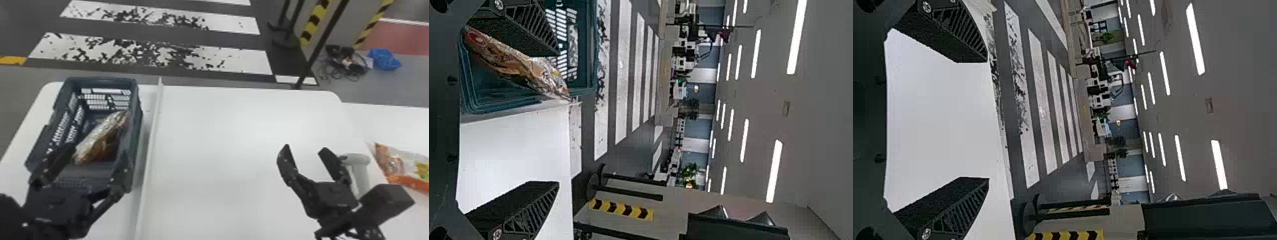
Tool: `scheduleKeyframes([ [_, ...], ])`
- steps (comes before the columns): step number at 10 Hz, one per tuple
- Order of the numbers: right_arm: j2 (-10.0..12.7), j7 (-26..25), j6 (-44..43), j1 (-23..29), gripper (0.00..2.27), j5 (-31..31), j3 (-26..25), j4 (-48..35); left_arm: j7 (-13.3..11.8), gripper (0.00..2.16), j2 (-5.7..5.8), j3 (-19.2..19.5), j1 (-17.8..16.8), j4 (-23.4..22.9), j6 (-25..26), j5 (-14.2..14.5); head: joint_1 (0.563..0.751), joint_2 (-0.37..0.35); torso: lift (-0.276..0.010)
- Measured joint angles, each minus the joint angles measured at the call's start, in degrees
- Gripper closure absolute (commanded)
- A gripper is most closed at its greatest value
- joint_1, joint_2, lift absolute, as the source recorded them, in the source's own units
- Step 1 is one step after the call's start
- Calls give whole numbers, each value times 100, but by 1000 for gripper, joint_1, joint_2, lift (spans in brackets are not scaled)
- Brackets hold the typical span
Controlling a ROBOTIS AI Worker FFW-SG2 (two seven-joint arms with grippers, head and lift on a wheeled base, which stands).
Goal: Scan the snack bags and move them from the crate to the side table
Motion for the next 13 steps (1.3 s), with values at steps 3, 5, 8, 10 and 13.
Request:
scheduleKeyframes([
  [3,-3,3,0,9,87,19,19,6,-17,110,-24,310,-116,137,26,185,695,-72,-87],
  [5,-30,9,0,12,87,40,37,13,-28,110,-54,519,-385,158,561,278,695,-40,-87],
  [8,-134,9,0,37,87,34,44,-12,-139,110,-53,643,-929,114,1892,316,695,-28,-87],
  [10,-245,9,-15,38,87,17,59,-2,-172,110,-49,724,-1220,67,2587,316,695,-17,-87],
  [13,-410,0,-31,24,87,-79,36,25,-168,124,-43,866,-1609,126,3265,317,695,0,-87],
])
